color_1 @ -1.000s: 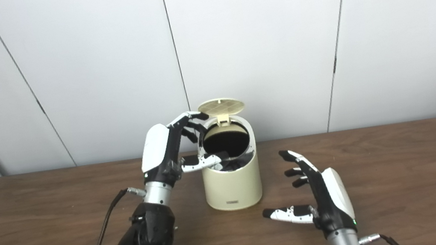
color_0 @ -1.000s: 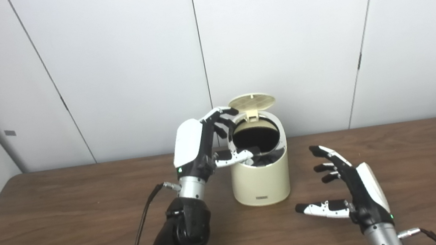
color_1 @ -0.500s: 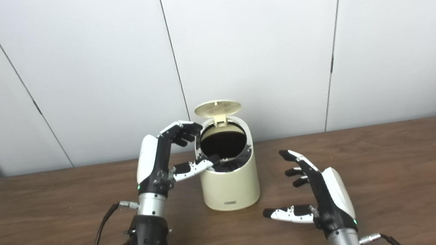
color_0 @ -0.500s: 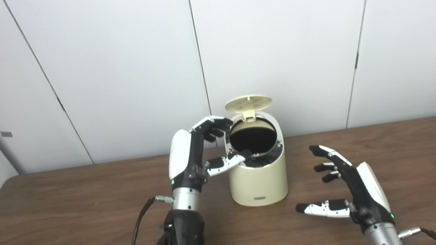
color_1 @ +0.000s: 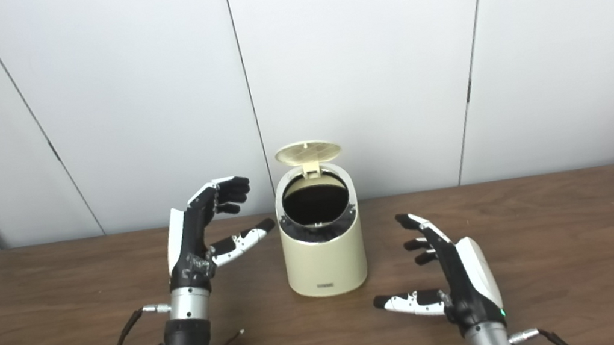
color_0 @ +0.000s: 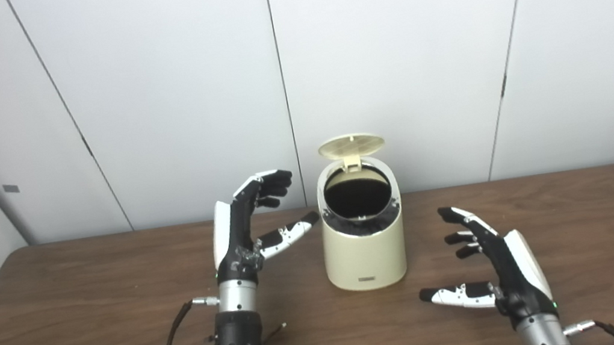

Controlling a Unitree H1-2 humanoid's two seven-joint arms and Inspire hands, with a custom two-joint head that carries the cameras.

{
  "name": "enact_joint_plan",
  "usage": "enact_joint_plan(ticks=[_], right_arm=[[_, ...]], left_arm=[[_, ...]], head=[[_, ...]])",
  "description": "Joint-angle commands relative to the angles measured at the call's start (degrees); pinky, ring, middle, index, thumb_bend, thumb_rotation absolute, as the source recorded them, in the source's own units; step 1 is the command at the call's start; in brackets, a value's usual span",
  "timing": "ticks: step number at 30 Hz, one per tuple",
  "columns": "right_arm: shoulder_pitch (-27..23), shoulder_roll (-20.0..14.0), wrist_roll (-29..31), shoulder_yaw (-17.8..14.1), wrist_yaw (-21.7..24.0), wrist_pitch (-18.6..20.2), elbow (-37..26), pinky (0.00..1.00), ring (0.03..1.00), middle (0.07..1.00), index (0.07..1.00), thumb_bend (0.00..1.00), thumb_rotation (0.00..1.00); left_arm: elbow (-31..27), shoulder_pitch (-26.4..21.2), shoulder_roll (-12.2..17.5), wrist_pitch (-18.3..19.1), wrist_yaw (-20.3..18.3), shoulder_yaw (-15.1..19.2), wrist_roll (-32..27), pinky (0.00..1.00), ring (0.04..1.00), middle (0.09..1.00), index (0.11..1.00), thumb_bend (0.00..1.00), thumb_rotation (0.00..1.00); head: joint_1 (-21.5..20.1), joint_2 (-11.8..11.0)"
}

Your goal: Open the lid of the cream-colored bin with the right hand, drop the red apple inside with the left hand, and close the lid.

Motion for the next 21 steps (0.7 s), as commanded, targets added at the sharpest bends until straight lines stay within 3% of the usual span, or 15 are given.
enact_joint_plan(ticks=[1, 5, 9, 13, 21], right_arm=[[-2.1, -0.3, 0.1, -0.1, 0.0, -1.0, -1.7, 0.60, 0.713, 0.830, 0.809, 0.77, 0.04], [-2.0, -0.3, 0.0, -0.2, 0.2, -0.7, -1.9, 0.61, 0.715, 0.831, 0.810, 0.77, 0.04], [-2.0, -0.3, -0.2, -0.2, 0.2, -0.9, -2.0, 0.61, 0.714, 0.829, 0.810, 0.77, 0.05], [-2.1, -0.5, 0.1, -0.3, 0.0, -1.7, -1.5, 0.60, 0.714, 0.828, 0.811, 0.76, 0.04], [-2.7, -1.1, 0.7, -1.1, -0.5, -2.7, -0.4, 0.61, 0.718, 0.829, 0.813, 0.76, 0.06]], left_arm=[[-0.4, -1.8, 0.2, -3.2, 0.2, 0.4, -0.4, 0.62, 0.660, 0.679, 0.668, 0.70, 0.00], [-0.2, -1.2, 0.1, -4.4, -1.0, 1.3, -2.9, 0.62, 0.667, 0.687, 0.662, 0.70, 0.00], [-2.1, 0.3, 0.1, -4.0, -5.3, 2.6, -9.3, 0.58, 0.659, 0.691, 0.664, 0.70, 0.01], [-5.4, 2.4, 0.6, -1.6, -9.5, 4.0, -15.0, 0.54, 0.636, 0.689, 0.676, 0.68, 0.05], [-9.6, 7.3, 2.8, 0.3, -16.1, 6.1, -21.0, 0.58, 0.684, 0.742, 0.733, 0.71, 0.15]], head=[[0.2, 0.0], [0.2, 0.1], [0.3, 0.1], [0.4, 0.1], [0.7, -0.1]])
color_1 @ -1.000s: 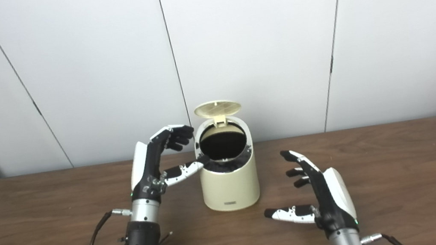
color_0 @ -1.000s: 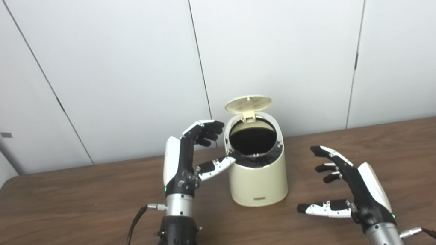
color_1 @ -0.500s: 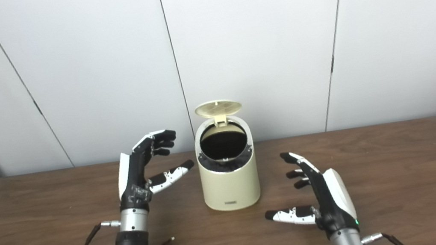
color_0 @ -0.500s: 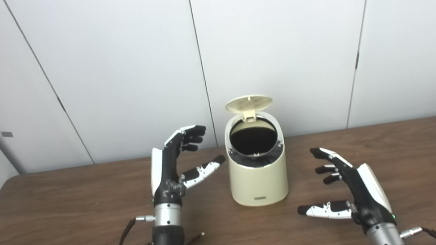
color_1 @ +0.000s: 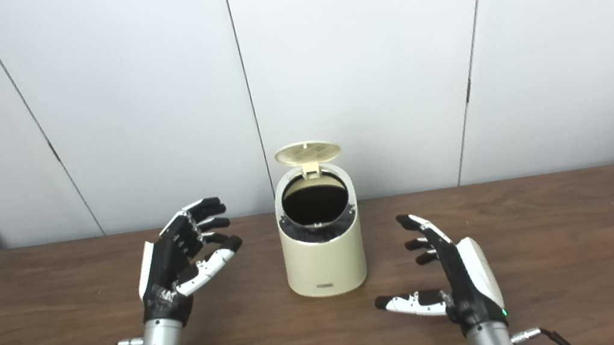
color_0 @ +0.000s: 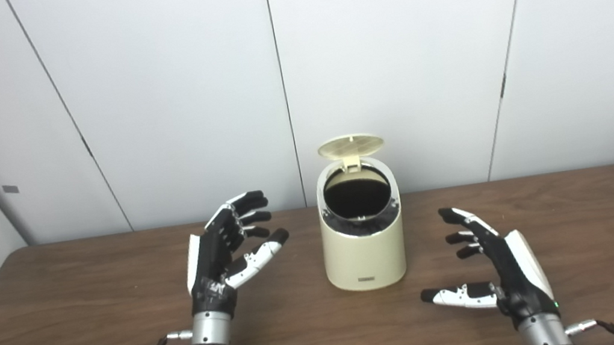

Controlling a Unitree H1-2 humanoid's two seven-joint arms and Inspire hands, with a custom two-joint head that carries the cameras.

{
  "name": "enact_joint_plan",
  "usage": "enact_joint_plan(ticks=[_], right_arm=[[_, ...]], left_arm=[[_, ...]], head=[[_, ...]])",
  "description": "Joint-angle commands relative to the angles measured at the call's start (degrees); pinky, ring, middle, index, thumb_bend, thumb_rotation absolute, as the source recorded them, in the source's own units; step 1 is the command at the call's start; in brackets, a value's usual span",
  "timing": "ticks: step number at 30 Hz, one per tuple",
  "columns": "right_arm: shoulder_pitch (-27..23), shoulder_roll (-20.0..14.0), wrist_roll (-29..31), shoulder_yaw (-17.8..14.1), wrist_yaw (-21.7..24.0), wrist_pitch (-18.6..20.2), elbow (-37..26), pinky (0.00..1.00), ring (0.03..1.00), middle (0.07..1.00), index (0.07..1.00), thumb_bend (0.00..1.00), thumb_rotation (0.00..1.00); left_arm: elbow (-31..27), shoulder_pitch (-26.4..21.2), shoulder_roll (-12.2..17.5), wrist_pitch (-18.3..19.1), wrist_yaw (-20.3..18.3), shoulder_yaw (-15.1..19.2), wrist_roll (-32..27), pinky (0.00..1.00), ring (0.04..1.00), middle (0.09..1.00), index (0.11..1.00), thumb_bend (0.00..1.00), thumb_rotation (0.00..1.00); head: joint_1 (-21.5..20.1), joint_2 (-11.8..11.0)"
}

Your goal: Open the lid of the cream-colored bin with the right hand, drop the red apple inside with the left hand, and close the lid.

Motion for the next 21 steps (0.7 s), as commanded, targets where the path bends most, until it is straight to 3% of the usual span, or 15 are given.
enact_joint_plan(ticks=[1, 7, 11, 14, 21], right_arm=[[-2.8, -0.8, 0.6, -1.0, -1.3, -2.8, -0.1, 0.61, 0.721, 0.831, 0.813, 0.75, 0.06], [-4.5, -1.9, 1.8, -1.7, -1.8, -5.2, 2.7, 0.61, 0.730, 0.831, 0.820, 0.73, 0.13], [-5.5, -3.1, 3.3, -1.5, -1.0, -7.7, 3.5, 0.63, 0.747, 0.843, 0.850, 0.69, 0.31], [-6.4, -4.5, 3.5, -0.9, -0.3, -10.2, 3.6, 0.63, 0.751, 0.843, 0.851, 0.66, 0.37], [-10.4, -9.2, 2.4, 0.3, 5.9, -8.5, -1.9, 0.67, 0.775, 0.861, 0.862, 0.67, 0.42]], left_arm=[[-2.0, -0.4, 1.3, -0.5, -1.3, 0.5, -0.6, 0.58, 0.691, 0.745, 0.739, 0.71, 0.16], [0.6, 1.9, 1.8, -2.8, -4.1, 1.7, -3.4, 0.60, 0.712, 0.773, 0.780, 0.73, 0.17], [2.9, 3.1, 1.7, -4.3, -6.2, 2.4, -5.6, 0.59, 0.716, 0.778, 0.785, 0.71, 0.12], [4.9, 3.3, 1.1, -5.0, -7.2, 2.9, -6.9, 0.60, 0.723, 0.778, 0.786, 0.71, 0.10], [9.0, 2.9, 0.4, -7.6, -6.4, 2.5, -3.4, 0.60, 0.718, 0.776, 0.782, 0.71, 0.11]], head=[[0.1, -0.2], [0.8, -0.7], [0.5, -1.1], [-0.1, -1.6], [-1.5, -1.9]])
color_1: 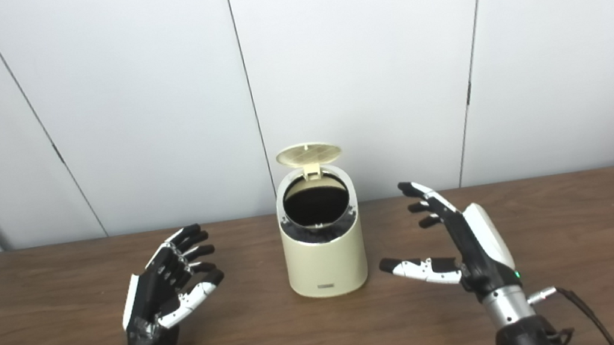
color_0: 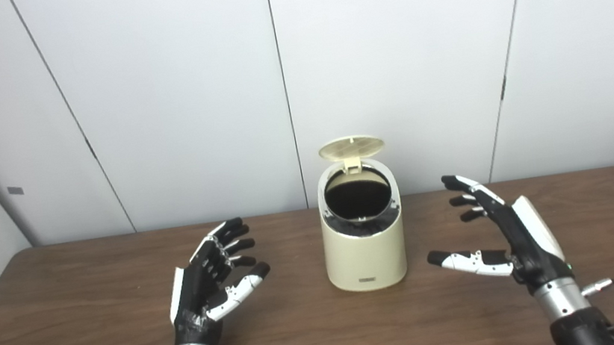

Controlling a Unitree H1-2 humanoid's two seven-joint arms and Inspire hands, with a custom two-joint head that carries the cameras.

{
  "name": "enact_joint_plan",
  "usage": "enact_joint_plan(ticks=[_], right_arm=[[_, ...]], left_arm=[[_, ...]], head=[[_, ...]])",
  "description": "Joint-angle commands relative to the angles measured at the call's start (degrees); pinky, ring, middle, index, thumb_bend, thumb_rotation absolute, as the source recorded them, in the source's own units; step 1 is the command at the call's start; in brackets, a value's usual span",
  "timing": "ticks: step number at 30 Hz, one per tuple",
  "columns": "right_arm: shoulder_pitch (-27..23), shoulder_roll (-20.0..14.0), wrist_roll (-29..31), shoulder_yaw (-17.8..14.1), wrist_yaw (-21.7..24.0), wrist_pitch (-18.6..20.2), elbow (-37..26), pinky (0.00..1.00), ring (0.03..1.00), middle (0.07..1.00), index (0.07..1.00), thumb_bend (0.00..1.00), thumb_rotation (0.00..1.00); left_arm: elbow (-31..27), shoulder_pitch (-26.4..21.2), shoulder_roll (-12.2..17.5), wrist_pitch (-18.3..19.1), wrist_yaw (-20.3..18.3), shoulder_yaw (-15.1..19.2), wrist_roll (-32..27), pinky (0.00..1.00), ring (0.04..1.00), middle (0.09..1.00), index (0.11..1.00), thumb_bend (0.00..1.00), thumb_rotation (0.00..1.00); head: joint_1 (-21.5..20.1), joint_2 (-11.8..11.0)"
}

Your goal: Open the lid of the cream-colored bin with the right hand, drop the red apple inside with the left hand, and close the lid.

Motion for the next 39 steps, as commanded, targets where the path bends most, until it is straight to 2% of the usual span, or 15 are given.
enact_joint_plan(ticks=[1, 4, 7, 10, 12, 16, 18, 20, 26, 27, 33, 39], right_arm=[[-4.5, -1.6, -0.8, 0.1, 1.5, -0.4, -3.5, 0.67, 0.781, 0.867, 0.868, 0.67, 0.42], [-7.3, -2.8, -1.7, 0.3, 4.1, 1.2, -5.4, 0.70, 0.799, 0.871, 0.866, 0.68, 0.40], [-10.9, -4.1, -4.5, 1.1, 7.0, 3.7, -7.0, 0.67, 0.800, 0.867, 0.857, 0.70, 0.44], [-14.0, -4.8, -5.2, 1.7, 9.6, 5.3, -8.0, 0.63, 0.793, 0.865, 0.846, 0.74, 0.36], [-15.9, -5.2, -6.1, 2.4, 11.1, 5.8, -8.0, 0.60, 0.786, 0.865, 0.847, 0.76, 0.34], [-19.6, -5.6, -7.3, 3.4, 12.2, 5.4, -6.4, 0.57, 0.790, 0.878, 0.856, 0.79, 0.38], [-21.0, -6.1, -9.1, 4.1, 13.5, 6.7, -6.9, 0.57, 0.796, 0.883, 0.861, 0.79, 0.41], [-22.7, -6.5, -11.0, 4.9, 15.5, 8.4, -8.0, 0.63, 0.824, 0.890, 0.874, 0.79, 0.44], [-27.5, -7.2, -16.6, 7.8, 21.3, 12.2, -8.4, 0.70, 0.871, 0.878, 0.894, 0.79, 0.55], [-28.2, -7.4, -17.3, 8.2, 22.1, 12.4, -8.4, 0.75, 0.891, 0.867, 0.896, 0.79, 0.58], [-30.7, -8.2, -19.0, 9.8, 24.5, 11.7, -6.7, 0.87, 0.915, 0.842, 0.875, 0.80, 0.55], [-31.5, -8.2, -20.5, 11.1, 24.6, 10.4, -5.2, 0.92, 0.926, 0.824, 0.863, 0.82, 0.55]], left_arm=[[2.7, 0.7, -0.7, -2.5, 0.5, -0.6, 1.6, 0.62, 0.716, 0.778, 0.785, 0.71, 0.11], [2.7, 0.6, -0.6, -1.5, 0.1, -1.4, 3.1, 0.64, 0.726, 0.787, 0.797, 0.70, 0.10], [2.0, 0.7, -0.6, -0.1, 0.0, -1.9, 3.8, 0.65, 0.736, 0.797, 0.805, 0.72, 0.12], [1.7, 0.9, -0.6, 0.2, -0.1, -2.1, 4.1, 0.65, 0.738, 0.793, 0.803, 0.71, 0.09], [1.8, 0.9, -0.6, 0.1, -0.1, -2.3, 4.4, 0.66, 0.739, 0.792, 0.802, 0.71, 0.09], [2.0, 0.8, -0.7, 0.1, -0.2, -2.3, 4.1, 0.65, 0.727, 0.784, 0.801, 0.70, 0.07], [2.0, 0.8, -0.8, 0.1, -0.3, -2.3, 4.0, 0.64, 0.723, 0.782, 0.800, 0.71, 0.06], [2.0, 0.9, -0.9, 0.2, -0.3, -2.4, 4.1, 0.64, 0.724, 0.784, 0.803, 0.70, 0.06], [1.4, 1.0, -1.1, 1.2, -0.4, -2.5, 4.1, 0.67, 0.745, 0.794, 0.804, 0.71, 0.07], [1.3, 1.0, -1.2, 1.3, -0.3, -2.5, 4.0, 0.66, 0.737, 0.792, 0.804, 0.71, 0.07], [0.6, 1.2, -1.5, 1.8, -0.1, -2.6, 4.1, 0.65, 0.732, 0.793, 0.803, 0.71, 0.07], [-0.2, 1.3, -1.7, 2.6, 0.0, -2.7, 4.4, 0.65, 0.733, 0.794, 0.803, 0.70, 0.05]], head=[[0.0, 0.0], [0.0, -0.1], [0.0, -0.1], [0.0, -0.3], [-0.1, -0.3], [-0.3, -0.4], [-0.4, -0.4], [-0.3, -0.4], [-0.2, -0.4], [-0.2, -0.4], [0.1, -0.2], [0.6, 0.1]])
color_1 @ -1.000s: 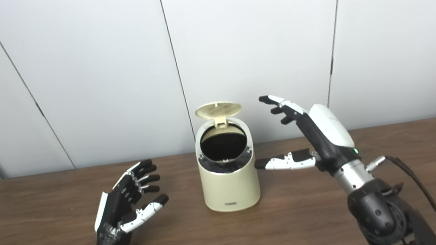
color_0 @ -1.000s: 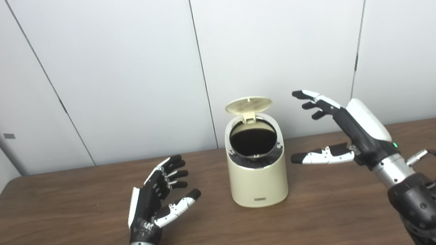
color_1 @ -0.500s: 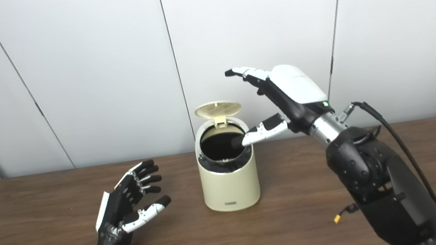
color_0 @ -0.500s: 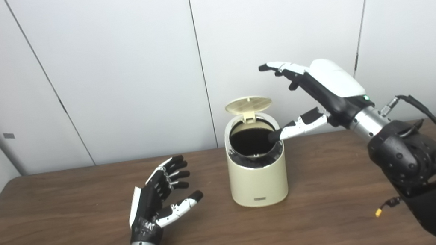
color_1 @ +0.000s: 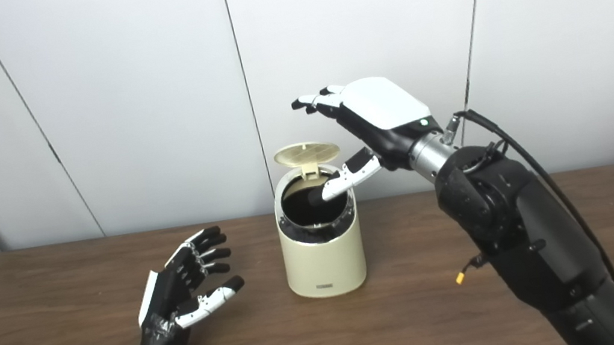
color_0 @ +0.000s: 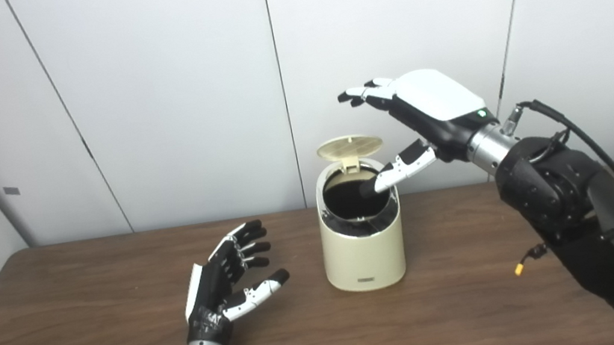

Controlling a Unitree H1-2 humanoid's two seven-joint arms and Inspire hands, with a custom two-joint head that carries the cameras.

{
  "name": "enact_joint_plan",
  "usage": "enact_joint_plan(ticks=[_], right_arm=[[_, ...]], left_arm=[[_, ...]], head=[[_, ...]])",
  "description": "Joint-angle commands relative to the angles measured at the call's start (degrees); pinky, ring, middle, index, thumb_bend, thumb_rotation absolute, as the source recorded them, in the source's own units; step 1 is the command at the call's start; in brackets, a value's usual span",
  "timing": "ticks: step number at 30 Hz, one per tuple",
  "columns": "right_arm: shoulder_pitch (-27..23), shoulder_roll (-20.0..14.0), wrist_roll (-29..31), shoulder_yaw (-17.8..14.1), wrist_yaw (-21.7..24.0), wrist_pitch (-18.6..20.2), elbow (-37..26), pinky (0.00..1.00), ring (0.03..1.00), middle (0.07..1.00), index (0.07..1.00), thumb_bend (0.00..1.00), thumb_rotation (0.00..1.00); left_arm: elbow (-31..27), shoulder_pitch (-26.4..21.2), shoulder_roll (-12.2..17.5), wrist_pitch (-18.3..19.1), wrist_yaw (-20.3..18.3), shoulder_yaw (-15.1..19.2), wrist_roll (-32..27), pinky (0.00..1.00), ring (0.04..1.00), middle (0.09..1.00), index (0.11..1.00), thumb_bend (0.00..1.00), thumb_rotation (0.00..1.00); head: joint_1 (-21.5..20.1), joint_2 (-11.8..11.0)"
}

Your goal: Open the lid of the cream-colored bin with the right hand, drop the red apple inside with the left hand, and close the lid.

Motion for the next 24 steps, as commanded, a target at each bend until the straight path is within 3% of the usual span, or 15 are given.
enact_joint_plan(ticks=[1, 11, 24], right_arm=[[-3.7, -0.8, -0.6, -0.4, -1.3, -1.5, -0.2, 0.93, 0.926, 0.819, 0.858, 0.82, 0.55], [-3.3, -0.9, -1.2, 0.2, -1.7, -4.9, 0.5, 0.99, 0.926, 0.794, 0.813, 0.80, 0.51], [-1.9, -1.4, -0.8, 0.1, -2.0, -7.7, 0.7, 0.96, 0.857, 0.719, 0.720, 0.77, 0.47]], left_arm=[[0.6, 1.5, -1.2, -0.1, 0.4, -0.6, 0.3, 0.65, 0.730, 0.794, 0.802, 0.70, 0.05], [1.5, 1.1, -1.5, -1.3, 0.2, -0.3, 0.0, 0.64, 0.729, 0.783, 0.803, 0.71, 0.05], [0.0, 1.6, -1.3, 0.1, 0.6, -0.3, 0.7, 0.64, 0.720, 0.788, 0.806, 0.71, 0.06]], head=[[0.1, -0.1], [0.3, 0.2], [0.6, 1.0]])
